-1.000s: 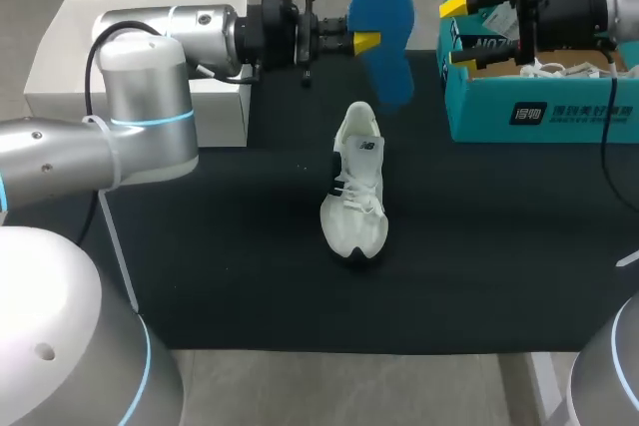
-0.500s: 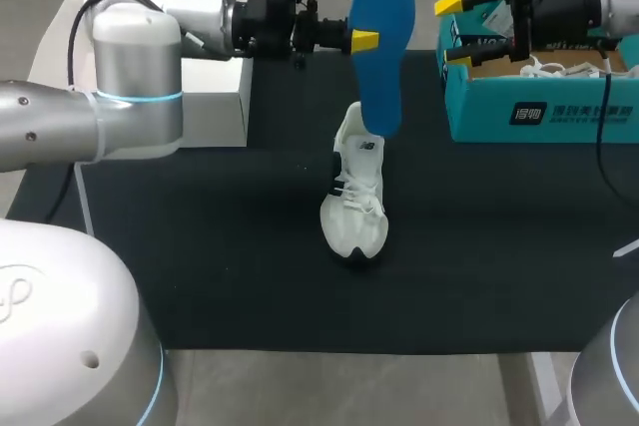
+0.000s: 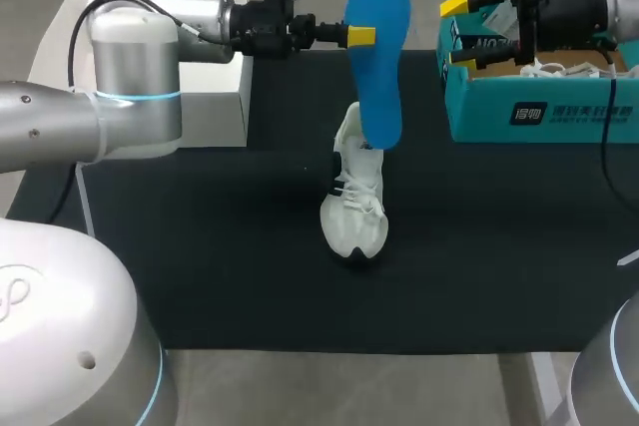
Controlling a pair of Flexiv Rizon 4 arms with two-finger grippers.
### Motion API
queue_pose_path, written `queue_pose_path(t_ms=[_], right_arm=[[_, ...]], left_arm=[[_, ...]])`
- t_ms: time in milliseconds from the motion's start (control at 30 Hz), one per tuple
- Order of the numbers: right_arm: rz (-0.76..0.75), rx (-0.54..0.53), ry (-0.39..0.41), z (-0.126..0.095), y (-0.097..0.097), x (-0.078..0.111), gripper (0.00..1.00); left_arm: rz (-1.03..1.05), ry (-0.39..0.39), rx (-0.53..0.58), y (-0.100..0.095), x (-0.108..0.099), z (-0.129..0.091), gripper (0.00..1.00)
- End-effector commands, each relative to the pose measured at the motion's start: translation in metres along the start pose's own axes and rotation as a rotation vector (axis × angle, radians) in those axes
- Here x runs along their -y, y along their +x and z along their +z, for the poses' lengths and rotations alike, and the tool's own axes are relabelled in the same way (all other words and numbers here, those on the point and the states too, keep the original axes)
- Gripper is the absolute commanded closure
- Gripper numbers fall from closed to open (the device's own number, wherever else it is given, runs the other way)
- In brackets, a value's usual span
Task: Take the shoe out of the shoebox, open the shoe tongue, remove and reinsert the insole, then place the shoe into the shoebox
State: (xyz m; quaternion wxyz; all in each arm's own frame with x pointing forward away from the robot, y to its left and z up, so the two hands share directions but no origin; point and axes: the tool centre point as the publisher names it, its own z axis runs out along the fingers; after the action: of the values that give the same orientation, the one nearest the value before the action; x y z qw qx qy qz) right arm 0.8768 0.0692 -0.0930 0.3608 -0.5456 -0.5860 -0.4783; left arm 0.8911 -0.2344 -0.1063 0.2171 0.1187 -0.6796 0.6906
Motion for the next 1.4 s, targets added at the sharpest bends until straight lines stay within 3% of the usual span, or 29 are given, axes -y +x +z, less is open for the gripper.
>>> queue_pose_path(t_ms=[33, 267, 333, 400, 500, 533, 833, 1167, 1400], right_arm=[[-0.001, 0.0, 0.005, 0.001, 0.0, 0.0, 0.0], [-0.005, 0.009, 0.016, 0.0, 0.001, -0.001, 0.0], [-0.006, 0.01, 0.018, 0.0, 0.001, -0.001, 0.0], [-0.007, 0.008, 0.015, 0.0, 0.001, 0.0, 0.0], [-0.002, 0.005, 0.013, 0.002, 0.0, 0.003, 0.0], [0.0, 0.005, 0.014, 0.003, 0.0, 0.004, 0.0], [0.004, -0.004, 0.021, 0.007, -0.001, 0.007, 0.0], [0.014, -0.097, -0.025, 0.003, 0.007, 0.005, 0.0], [-0.003, 0.017, -0.005, -0.002, 0.013, 0.007, 0.0]], left_arm=[[-0.176, 0.039, -0.066, -0.007, -0.001, -0.001, 1.0], [-0.176, 0.039, -0.066, -0.007, -0.001, -0.001, 1.0], [-0.468, 0.118, -0.047, -0.012, 0.0, -0.002, 1.0], [-0.713, 0.143, -0.002, -0.015, -0.001, -0.005, 1.0], [-0.921, 0.191, -0.117, -0.011, -0.002, -0.008, 1.0], [-0.933, 0.206, -0.162, -0.009, -0.001, -0.009, 1.0], [-0.933, 0.206, -0.162, -0.009, -0.001, -0.009, 1.0], [-0.933, 0.206, -0.162, -0.009, -0.001, -0.009, 1.0], [-1.039, 0.061, -0.046, -0.022, -0.013, -0.009, 1.0]])
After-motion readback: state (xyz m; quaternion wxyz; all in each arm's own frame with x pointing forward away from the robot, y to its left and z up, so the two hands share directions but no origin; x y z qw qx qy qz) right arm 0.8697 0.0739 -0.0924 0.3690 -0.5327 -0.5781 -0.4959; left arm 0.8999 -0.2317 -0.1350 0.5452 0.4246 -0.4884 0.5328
